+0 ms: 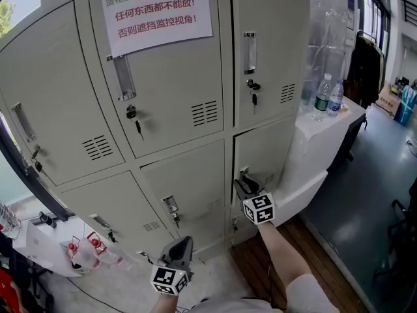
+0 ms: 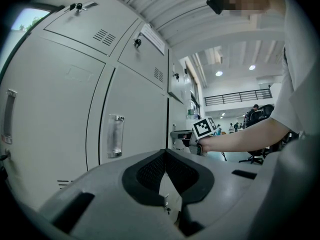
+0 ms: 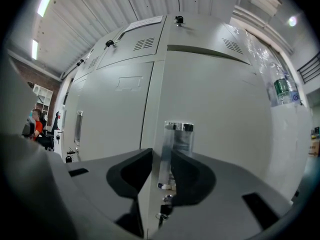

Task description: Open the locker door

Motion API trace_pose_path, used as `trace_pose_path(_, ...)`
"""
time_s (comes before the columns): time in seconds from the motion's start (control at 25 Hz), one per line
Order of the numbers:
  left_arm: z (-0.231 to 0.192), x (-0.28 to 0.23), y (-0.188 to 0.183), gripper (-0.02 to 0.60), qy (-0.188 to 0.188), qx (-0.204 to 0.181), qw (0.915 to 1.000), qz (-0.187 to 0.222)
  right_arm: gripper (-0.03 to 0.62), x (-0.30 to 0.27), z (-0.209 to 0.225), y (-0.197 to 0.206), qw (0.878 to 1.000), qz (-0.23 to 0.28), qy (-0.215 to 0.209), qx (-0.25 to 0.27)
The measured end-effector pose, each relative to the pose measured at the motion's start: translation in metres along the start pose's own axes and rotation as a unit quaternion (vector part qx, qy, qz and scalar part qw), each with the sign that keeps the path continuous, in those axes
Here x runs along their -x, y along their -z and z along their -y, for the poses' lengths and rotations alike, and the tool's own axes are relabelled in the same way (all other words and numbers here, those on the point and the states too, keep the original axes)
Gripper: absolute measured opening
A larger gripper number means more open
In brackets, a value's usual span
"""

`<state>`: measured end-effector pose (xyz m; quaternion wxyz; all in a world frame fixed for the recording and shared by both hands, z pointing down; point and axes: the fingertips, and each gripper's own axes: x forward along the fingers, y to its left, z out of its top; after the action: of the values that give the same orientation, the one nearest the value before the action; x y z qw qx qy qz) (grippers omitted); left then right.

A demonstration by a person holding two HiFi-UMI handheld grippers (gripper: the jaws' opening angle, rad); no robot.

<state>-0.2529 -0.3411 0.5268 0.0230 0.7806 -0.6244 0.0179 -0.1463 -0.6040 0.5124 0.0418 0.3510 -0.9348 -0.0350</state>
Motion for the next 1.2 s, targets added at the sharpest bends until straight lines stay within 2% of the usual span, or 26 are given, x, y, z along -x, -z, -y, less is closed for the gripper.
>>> trace_pose_path(0.56,0.026,-0.013,-0.002,0.008,0.053,-0.003,0.9986,0.001,0.124,0.047,0.005,0.003,1.000,0.001,0.018,-0.006)
trace_pose_path(1.2,0.076,-0.023,-0.001,0.008,0.139,-0.007,0.9902,0.004,0.124,0.130,0.030,0.012,0.996,-0.004,0.091,-0.013)
